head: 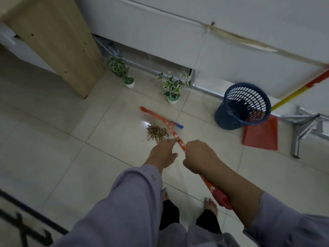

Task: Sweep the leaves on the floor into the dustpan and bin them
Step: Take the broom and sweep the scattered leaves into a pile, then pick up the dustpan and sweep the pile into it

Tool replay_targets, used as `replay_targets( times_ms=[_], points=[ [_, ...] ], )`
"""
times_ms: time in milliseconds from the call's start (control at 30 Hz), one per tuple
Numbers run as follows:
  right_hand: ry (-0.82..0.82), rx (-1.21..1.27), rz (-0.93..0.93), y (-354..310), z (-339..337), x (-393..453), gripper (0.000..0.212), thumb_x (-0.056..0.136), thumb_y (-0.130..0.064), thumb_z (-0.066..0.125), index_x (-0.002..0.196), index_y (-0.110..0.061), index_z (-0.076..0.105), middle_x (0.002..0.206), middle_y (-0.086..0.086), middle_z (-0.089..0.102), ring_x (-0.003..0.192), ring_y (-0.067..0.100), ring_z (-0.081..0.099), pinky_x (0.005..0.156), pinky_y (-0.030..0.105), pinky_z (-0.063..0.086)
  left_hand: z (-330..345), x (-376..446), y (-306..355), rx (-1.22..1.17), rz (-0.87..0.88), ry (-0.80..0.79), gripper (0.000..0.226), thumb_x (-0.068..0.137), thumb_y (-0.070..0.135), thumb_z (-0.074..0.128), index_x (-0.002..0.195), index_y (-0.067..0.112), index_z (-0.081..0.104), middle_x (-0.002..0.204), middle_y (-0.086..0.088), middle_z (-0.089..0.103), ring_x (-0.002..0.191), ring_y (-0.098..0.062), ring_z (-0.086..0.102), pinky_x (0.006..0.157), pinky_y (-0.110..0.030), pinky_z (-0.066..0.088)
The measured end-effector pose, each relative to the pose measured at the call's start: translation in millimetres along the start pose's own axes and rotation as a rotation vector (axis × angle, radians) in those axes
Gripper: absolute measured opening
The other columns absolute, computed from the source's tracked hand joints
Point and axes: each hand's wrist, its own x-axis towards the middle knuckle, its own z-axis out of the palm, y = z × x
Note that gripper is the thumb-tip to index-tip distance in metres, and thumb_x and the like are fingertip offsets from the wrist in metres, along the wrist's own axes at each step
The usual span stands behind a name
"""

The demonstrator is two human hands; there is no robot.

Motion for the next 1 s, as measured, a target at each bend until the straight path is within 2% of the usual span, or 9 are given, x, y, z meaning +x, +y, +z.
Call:
replay_targets(
  times_ms=[100,200,433,533,667,733,800,900,1000],
  points=[
    [-0.026,0.024,0.03,-3.1,9.2,-2.4,0.014,0.083,-0.016,0.059,0.096,-0.011,0.058,0.077,0.001,0.044,0.069,0.015,0.05,0.057,0.025,0.042,4.5,-2.7,1.2,0.033,0.029,-0.013,0.061,0.091,0.033,0.056,0.146,0.029,0.03,0.141,-0.002,0.048,0.129,-0.026,0.044,0.098,-0.041,0.045],
    [-0.085,0.083,0.029,-8.0,16.1,-7.3,0.009,0.083,-0.016,0.058,0.088,-0.013,0.05,0.082,0.002,0.045,0.071,0.017,0.048,0.06,0.026,0.04,9.3,-7.7,-2.9,0.041,0.019,-0.027,0.056,0.091,0.033,0.056,0.143,0.029,0.034,0.141,-0.002,0.048,0.127,-0.025,0.045,0.096,-0.041,0.045],
    [-0.121,0.181,0.049,-2.1,5.5,-26.6,0.029,0.082,-0.012,0.057,0.063,-0.016,0.035,0.069,-0.001,0.04,0.059,0.013,0.042,0.044,0.023,0.028,-2.6,-16.3,6.9,0.121,0.002,-0.065,0.046,0.091,0.032,0.056,0.135,0.029,0.045,0.138,0.0,0.053,0.125,-0.024,0.049,0.1,-0.042,0.046],
    [-0.125,0.22,0.071,15.1,-19.5,-40.9,0.026,0.081,-0.012,0.057,0.065,-0.015,0.037,0.077,0.004,0.049,0.072,0.021,0.057,0.045,0.022,0.034,-20.1,-13.6,37.6,0.156,0.045,-0.06,0.042,0.091,0.03,0.056,0.132,0.027,0.051,0.136,0.0,0.055,0.123,-0.025,0.053,0.099,-0.039,0.047],
    [-0.198,0.342,0.143,54.6,-56.3,-67.7,0.011,0.081,-0.012,0.061,0.076,-0.008,0.052,0.089,0.012,0.068,0.08,0.024,0.067,0.065,0.029,0.054,-42.6,-8.9,96.5,0.231,0.11,-0.063,0.04,0.091,0.027,0.055,0.131,0.024,0.053,0.132,-0.005,0.059,0.118,-0.026,0.057,0.097,-0.038,0.049],
    [-0.234,0.391,0.18,80.8,-70.7,-80.9,0.009,0.081,-0.012,0.063,0.077,-0.005,0.059,0.089,0.012,0.072,0.076,0.021,0.066,0.077,0.033,0.056,-52.3,-8.8,128.3,0.276,0.137,-0.064,0.041,0.091,0.028,0.055,0.132,0.026,0.051,0.134,-0.003,0.057,0.12,-0.024,0.055,0.098,-0.037,0.048],
    [-0.279,0.507,0.238,111.9,-81.8,-93.7,0.014,0.082,-0.009,0.064,0.07,-0.003,0.061,0.072,0.01,0.07,0.063,0.018,0.065,0.072,0.032,0.057,-60.2,-9.4,161.1,0.317,0.16,-0.061,0.041,0.09,0.028,0.056,0.131,0.026,0.052,0.134,-0.003,0.056,0.122,-0.022,0.054,0.099,-0.036,0.045],
    [-0.305,0.68,0.268,167.6,-90.6,-118.9,0.018,0.084,-0.005,0.062,0.066,-0.006,0.059,0.044,0.0,0.063,0.044,0.01,0.062,0.051,0.021,0.055,-64.8,-13.4,213.0,0.328,0.198,-0.033,0.041,0.09,0.031,0.058,0.131,0.025,0.054,0.134,-0.002,0.057,0.12,-0.022,0.055,0.101,-0.035,0.045],
    [-0.318,0.851,0.273,225.7,-92.6,-150.4,0.016,0.087,-0.003,0.059,0.071,-0.006,0.058,0.038,-0.004,0.062,0.033,0.005,0.059,0.035,0.014,0.046,-54.6,-19.8,268.6,0.355,0.254,-0.02,0.038,0.091,0.03,0.057,0.129,0.025,0.055,0.133,-0.002,0.058,0.12,-0.024,0.055,0.1,-0.036,0.046]
  ],
)
